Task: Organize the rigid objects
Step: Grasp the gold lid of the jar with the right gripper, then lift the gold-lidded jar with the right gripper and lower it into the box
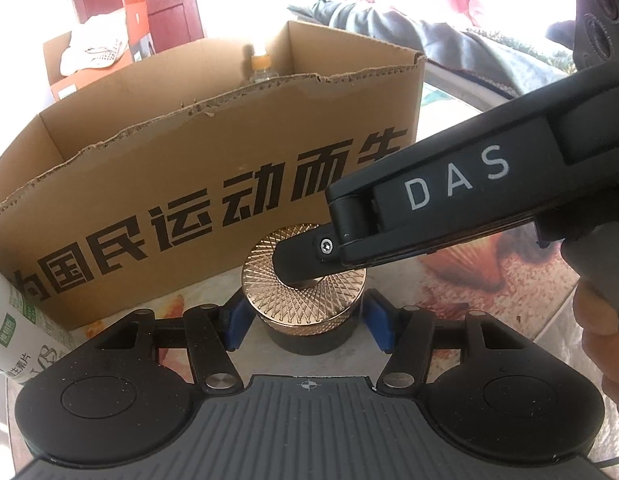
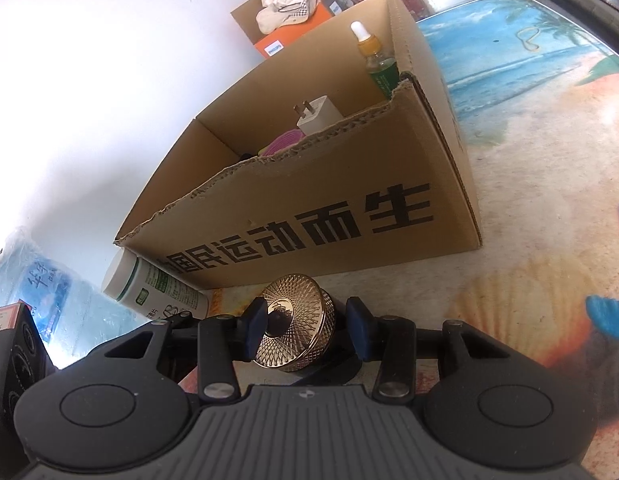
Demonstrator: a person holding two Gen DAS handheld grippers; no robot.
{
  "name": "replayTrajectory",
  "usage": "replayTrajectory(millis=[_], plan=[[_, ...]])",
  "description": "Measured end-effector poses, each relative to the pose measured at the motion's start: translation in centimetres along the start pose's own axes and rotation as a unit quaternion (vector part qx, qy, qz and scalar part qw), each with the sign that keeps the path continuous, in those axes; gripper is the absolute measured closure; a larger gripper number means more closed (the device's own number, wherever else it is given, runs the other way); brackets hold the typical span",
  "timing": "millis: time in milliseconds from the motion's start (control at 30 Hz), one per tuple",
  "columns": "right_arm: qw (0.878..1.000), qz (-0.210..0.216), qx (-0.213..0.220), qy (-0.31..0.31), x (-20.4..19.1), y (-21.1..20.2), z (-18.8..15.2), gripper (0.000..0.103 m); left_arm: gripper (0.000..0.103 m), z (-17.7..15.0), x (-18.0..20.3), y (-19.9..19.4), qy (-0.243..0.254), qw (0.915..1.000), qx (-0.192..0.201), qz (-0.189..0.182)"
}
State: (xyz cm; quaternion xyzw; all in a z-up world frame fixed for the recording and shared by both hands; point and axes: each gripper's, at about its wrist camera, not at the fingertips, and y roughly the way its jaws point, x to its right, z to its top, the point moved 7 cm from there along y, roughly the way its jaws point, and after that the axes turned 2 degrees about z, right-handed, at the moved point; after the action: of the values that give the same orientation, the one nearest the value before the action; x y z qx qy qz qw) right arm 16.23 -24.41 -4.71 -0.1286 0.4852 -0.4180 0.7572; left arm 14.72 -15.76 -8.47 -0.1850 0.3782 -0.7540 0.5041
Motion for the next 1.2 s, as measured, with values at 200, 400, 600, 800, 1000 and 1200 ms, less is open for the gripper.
replayTrajectory(millis=[200,400,600,800,1000,1200], plan=[[1.000,0.001,-0.001,0.002,-0.2,0.2,0.0,0.056,0.044,0.3,-0.2,0.5,-0.014,0.9998,-0.009,-0.006],[1.000,-0.002,-0.001,0.000,0.0,-0.1,0.0,0.056,0.046,0.2,-0.4,0.4,-0.024,0.9996,-0.012,-0.005],[1.000,-0.006,-0.004,0.001,-0.2,0.0,-0.1,0.056,0.047,-0.1,-0.5,0.1,-0.029,0.9995,-0.009,-0.007],[1.000,-0.010,-0.004,0.000,-0.4,0.1,-0.1,0.056,0.047,-0.3,-0.6,0.0,-0.032,0.9994,-0.006,-0.009],[1.000,-0.014,-0.005,-0.013,-1.2,-0.2,-0.3,0.056,0.048,-0.3,-1.0,-0.5,-0.044,0.9989,-0.006,-0.017],[0.998,0.000,0.021,-0.058,-5.3,-3.0,0.4,0.056,0.048,0.8,-1.9,-5.0,-0.047,0.9979,0.043,-0.004]])
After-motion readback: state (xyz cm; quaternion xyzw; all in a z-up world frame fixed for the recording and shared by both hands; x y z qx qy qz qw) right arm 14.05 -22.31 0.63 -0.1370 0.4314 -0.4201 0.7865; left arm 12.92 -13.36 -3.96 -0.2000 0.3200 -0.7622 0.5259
